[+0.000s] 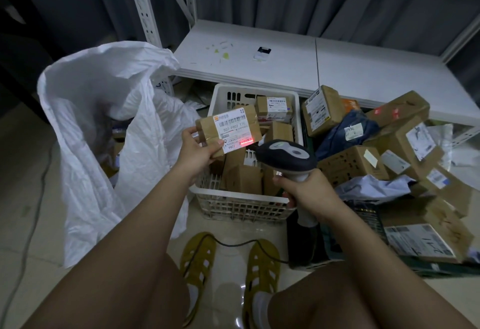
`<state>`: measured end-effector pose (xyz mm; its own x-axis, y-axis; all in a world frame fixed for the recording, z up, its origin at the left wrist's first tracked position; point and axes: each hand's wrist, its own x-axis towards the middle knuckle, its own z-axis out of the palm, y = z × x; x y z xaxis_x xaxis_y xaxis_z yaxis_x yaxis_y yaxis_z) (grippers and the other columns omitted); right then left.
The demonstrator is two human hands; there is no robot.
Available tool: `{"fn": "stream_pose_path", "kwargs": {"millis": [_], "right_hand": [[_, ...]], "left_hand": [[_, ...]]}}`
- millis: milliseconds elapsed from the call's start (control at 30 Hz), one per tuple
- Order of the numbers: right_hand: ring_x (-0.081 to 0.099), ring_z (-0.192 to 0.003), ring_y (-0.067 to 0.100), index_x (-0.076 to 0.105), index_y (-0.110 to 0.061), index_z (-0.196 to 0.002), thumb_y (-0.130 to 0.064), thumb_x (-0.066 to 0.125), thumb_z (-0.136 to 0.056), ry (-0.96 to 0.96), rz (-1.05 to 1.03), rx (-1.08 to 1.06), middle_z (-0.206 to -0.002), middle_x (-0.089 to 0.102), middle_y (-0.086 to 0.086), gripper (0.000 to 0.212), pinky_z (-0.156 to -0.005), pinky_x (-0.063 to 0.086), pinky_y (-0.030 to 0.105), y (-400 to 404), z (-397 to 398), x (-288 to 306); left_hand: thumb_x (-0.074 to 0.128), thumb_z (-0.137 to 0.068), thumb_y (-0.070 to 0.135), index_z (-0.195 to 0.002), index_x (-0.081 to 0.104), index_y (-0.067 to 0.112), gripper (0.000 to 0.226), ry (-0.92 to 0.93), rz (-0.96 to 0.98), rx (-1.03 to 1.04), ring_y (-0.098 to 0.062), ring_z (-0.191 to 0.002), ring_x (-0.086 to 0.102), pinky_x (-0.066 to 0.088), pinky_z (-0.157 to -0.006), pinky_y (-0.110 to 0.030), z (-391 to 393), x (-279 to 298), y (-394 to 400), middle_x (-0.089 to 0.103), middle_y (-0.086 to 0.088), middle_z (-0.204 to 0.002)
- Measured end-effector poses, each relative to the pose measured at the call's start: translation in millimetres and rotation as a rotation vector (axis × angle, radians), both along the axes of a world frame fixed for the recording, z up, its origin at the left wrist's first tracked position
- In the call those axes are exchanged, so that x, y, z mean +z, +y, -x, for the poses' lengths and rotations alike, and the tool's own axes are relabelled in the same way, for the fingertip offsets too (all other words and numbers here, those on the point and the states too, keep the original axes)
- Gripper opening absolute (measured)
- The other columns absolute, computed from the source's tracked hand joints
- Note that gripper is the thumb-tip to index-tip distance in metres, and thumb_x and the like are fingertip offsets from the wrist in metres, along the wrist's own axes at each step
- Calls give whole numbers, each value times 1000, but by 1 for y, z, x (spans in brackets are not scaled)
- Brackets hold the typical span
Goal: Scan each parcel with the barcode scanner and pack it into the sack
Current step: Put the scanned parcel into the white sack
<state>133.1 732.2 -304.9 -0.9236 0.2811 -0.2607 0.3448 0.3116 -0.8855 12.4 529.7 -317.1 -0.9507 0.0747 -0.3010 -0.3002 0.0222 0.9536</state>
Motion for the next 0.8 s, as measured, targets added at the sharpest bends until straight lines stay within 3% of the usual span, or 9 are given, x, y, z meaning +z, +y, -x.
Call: {"fn": "stream_pose_path", "kwargs": {"millis": [167, 467, 633, 733, 800], "right_hand": [[55, -44, 16, 59, -13, -68, -13, 73, -83, 22, 10, -24, -47, 55, -2, 20, -54, 53, 37, 2, -2, 1], [54, -44, 12, 63, -8, -75, -11, 73, -84, 67, 93, -3, -51, 56, -1, 14, -46, 49, 28, 2, -3, 5], [51, -44, 18, 56, -9, -65, -16, 71, -87, 151, 178, -115, -49, 52, 5, 27, -48, 46, 29, -9, 4, 20], [52, -47, 16, 59, -6, -78, -19, 71, -88, 233, 262, -171, -57, 54, 5, 20, -49, 47, 27, -28, 11, 42], [55, -57, 19, 62, -1, -96, -26, 75, -84, 307, 294, -183, -69, 57, 10, 30, -55, 50, 30, -45, 14, 59]], "left_hand": [[66, -88, 4, -139, 24, 15, 67, -5, -4, -3, -19, -110, 57, 55, -78, -29, 0, -1, 0, 49, -8, -137], [67, -87, 4, -139, 25, 15, 68, -5, 4, -9, -19, -108, 59, 55, -82, -33, -1, 2, 0, 50, -7, -135], [70, -86, 7, -138, 28, 15, 67, 58, -16, -5, -20, -109, 60, 57, -83, -36, -16, 18, -2, 52, -4, -129], [70, -85, 10, -138, 30, 18, 67, 108, -41, 17, -20, -109, 61, 56, -87, -40, -33, 38, -9, 53, -4, -129], [69, -86, 10, -138, 30, 19, 66, 153, -77, 37, -20, -111, 61, 58, -81, -35, -46, 57, -19, 53, -3, -129]]}}
